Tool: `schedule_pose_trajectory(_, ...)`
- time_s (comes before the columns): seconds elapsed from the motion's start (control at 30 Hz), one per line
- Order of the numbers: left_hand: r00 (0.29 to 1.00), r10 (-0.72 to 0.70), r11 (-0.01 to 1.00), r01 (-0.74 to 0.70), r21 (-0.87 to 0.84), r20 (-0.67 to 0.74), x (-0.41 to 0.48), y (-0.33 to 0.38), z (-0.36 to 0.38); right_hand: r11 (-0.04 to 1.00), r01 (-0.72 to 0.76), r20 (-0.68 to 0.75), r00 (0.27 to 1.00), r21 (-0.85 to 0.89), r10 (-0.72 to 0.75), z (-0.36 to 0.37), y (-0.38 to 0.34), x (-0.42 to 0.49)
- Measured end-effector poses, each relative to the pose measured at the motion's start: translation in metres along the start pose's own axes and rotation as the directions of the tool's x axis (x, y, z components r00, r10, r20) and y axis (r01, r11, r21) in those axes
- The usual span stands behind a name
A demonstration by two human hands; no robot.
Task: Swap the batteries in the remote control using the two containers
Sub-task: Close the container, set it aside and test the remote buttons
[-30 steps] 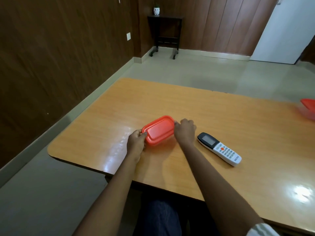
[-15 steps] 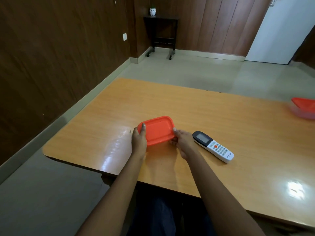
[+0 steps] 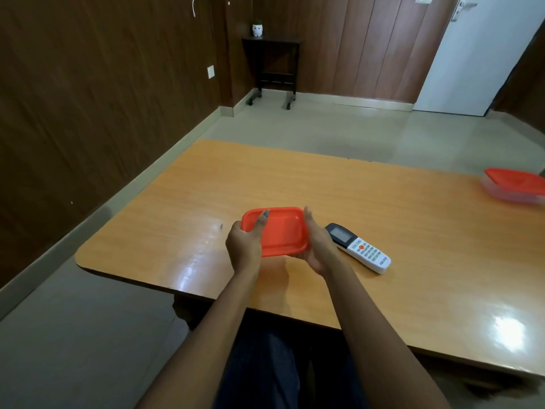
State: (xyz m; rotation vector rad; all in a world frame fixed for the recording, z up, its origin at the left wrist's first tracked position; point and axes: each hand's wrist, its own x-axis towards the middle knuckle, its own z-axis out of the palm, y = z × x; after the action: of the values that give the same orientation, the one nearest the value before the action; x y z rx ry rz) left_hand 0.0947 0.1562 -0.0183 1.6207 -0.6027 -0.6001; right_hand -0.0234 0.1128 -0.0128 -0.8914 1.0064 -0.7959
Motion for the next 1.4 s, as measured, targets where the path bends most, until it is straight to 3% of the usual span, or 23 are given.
schedule_pose_trajectory(0.1, 0.998, 0.031, 0.999, -0.029, -0.025, 0.050, -0.013, 0.003, 0.002, 1.000, 0.011, -0.220, 0.976, 0.026, -0.005, 0.011, -0.020, 0.004)
schedule_pose_trajectory(0.2, 0.987, -0.041, 0.999, 0.041, 0.003, 0.153, -0.015, 0.014, -0.003, 0.992, 0.088, -0.409, 0.905, -0.092, -0.118, 0.017, -0.025, 0.007)
schedule_pose_trajectory(0.27, 0.975, -0.111, 0.994, 0.113, 0.001, 0.192, -0.011, 0.023, -0.006, 0.979, 0.121, -0.465, 0.865, -0.166, -0.186, 0.018, -0.024, 0.009)
schedule_pose_trajectory(0.4, 0.990, -0.030, 0.999, 0.024, 0.044, 0.139, -0.006, 0.028, -0.006, 0.971, 0.160, -0.488, 0.843, -0.177, -0.227, 0.025, -0.023, 0.006)
schedule_pose_trajectory(0.53, 0.997, 0.044, 0.993, -0.051, 0.109, 0.070, 0.000, 0.026, -0.013, 0.944, 0.095, -0.396, 0.891, -0.317, -0.222, 0.026, -0.031, 0.003)
schedule_pose_trajectory(0.67, 0.971, 0.220, 0.938, -0.236, 0.253, 0.088, -0.001, 0.027, -0.018, 0.811, 0.051, -0.275, 0.927, -0.582, -0.255, 0.039, -0.049, 0.009)
schedule_pose_trajectory(0.8, 0.984, 0.179, 0.951, -0.179, 0.250, 0.023, 0.008, 0.022, -0.027, 0.696, 0.017, -0.272, 0.913, -0.718, -0.303, 0.061, -0.050, 0.019)
schedule_pose_trajectory(0.9, 0.999, 0.048, 0.974, -0.046, 0.222, -0.005, 0.024, 0.013, -0.042, 0.656, 0.007, -0.212, 0.944, -0.754, -0.254, 0.086, -0.043, 0.032)
schedule_pose_trajectory(1.07, 0.948, -0.291, 0.956, 0.282, -0.079, -0.128, 0.071, -0.013, -0.087, 0.738, 0.046, 0.070, 0.998, -0.673, 0.002, 0.131, -0.028, 0.055)
schedule_pose_trajectory(1.17, 0.920, -0.357, 0.929, 0.331, -0.166, -0.163, 0.095, -0.020, -0.114, 0.826, 0.003, 0.191, 0.973, -0.564, 0.126, 0.150, -0.007, 0.068)
schedule_pose_trajectory(1.3, 0.891, -0.298, 0.954, 0.269, -0.131, -0.343, 0.110, -0.019, -0.138, 0.854, 0.042, 0.109, 0.994, -0.519, 0.018, 0.194, 0.028, 0.088)
schedule_pose_trajectory(1.4, 0.866, -0.076, 0.966, 0.187, 0.178, -0.494, 0.111, -0.022, -0.164, 0.832, 0.135, 0.108, 0.990, -0.538, -0.091, 0.231, 0.040, 0.099)
